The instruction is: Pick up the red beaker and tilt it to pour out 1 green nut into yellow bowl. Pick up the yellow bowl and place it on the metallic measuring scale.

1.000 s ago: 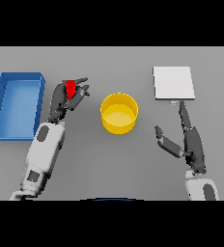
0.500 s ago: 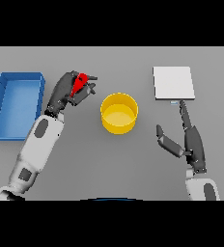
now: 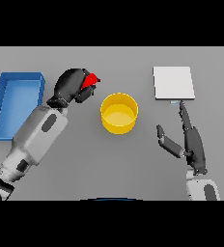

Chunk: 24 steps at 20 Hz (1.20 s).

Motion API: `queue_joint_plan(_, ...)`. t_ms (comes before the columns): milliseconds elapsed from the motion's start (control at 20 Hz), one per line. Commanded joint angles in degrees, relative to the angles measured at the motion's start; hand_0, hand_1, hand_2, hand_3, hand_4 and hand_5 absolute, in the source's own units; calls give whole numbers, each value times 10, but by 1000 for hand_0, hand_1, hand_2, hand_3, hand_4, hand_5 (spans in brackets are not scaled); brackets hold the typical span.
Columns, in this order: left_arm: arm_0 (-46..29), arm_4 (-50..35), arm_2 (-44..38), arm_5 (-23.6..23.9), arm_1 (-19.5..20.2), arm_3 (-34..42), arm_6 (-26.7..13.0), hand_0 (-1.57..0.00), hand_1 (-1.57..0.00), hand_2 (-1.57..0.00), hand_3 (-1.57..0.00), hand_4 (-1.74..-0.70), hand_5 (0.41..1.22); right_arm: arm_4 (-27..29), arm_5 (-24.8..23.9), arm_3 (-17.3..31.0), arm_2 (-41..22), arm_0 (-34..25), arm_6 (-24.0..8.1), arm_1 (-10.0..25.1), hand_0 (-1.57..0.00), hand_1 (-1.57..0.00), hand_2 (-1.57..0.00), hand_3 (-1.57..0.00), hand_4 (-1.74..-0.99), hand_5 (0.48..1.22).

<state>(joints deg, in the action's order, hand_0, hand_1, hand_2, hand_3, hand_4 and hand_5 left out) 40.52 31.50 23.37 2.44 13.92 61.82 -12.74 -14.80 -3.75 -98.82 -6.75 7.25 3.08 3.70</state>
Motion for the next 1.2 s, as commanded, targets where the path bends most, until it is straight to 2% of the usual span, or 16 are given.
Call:
queue_joint_plan(0, 6, 24, 26, -9, 6, 4, -6, -1570, -1570, -1570, -1569, -1739, 1127, -4, 0, -6, -3, 3, 5, 1, 1, 1, 1, 1, -1256, 690)
queue_joint_plan(200, 52, 88, 85, -32, 29, -20, -11, -1570, -1570, -1570, -1570, -1740, 1182, -9, 0, -5, -11, 7, 5, -6, 1, 1, 1, 1, -1274, 702)
queue_joint_plan(250, 62, 102, 99, -40, 37, -17, -10, -1571, -1571, -1571, -1570, -1740, 1190, -11, -1, -8, -14, -1, -5, -9, 1, 1, 1, 1, -1274, 704)
queue_joint_plan(350, 85, 126, 127, -59, 38, -32, -7, -1571, -1571, -1571, -1571, -1649, 1201, -12, -2, -6, -16, 7, 4, -12, 1, 1, 1, 1, -1284, 705)
queue_joint_plan(400, 98, 135, 137, -74, 48, -32, -2, -1571, -1571, -1571, -1571, -1666, 1205, -10, -3, -2, -15, 5, 4, -16, 1, 1, 1, 1, -1283, 702)
queue_joint_plan(500, 117, 154, 171, -109, 50, -43, 5, -1571, -1571, -1571, -1391, -1687, 1211, 5, -2, -1, -6, 2, 12, -16, 1, 1, 1, 1, -1287, 690)
queue_joint_plan(600, 144, 173, 200, -129, 46, -54, 18, -1571, -1571, -1571, -1277, -1701, 1215, 8, -4, 5, -3, -1, 10, -19, 1, 1, 1, 1, -1292, 678)
queue_joint_plan(750, 176, 201, 247, -151, 47, -76, 58, -1571, -1571, -1571, -1420, -1718, 1218, 20, -1, 2, -2, 8, 17, -25, 1, 1, 1, 1, -1294, 657)
queue_joint_plan(850, 192, 222, 278, -160, 38, -88, 66, -1571, -1571, -1571, -1475, -1726, 1219, 23, 1, 6, -4, 14, 29, -29, 1, 1, 1, 1, -1291, 648)
queue_joint_plan(950, 207, 243, 312, -178, 40, -94, 70, -1571, -1571, -1571, -1509, -1732, 1220, 24, -3, 8, 1, 11, 28, -28, 1, 1, 1, 1, -1291, 640)
queue_joint_plan(1000, 216, 250, 326, -185, 40, -99, 75, -1571, -1571, -1571, -1522, -1734, 1220, 23, -4, 10, 2, 4, 17, -28, 1, 1, 1, 1, -1291, 634)
queue_joint_plan(1150, 244, 274, 363, -197, 32, -118, 82, -1571, -1571, -1571, -1546, -1737, 1220, 13, -11, 11, 0, 3, 19, -29, 1, 1, 1, 1, -1288, 627)
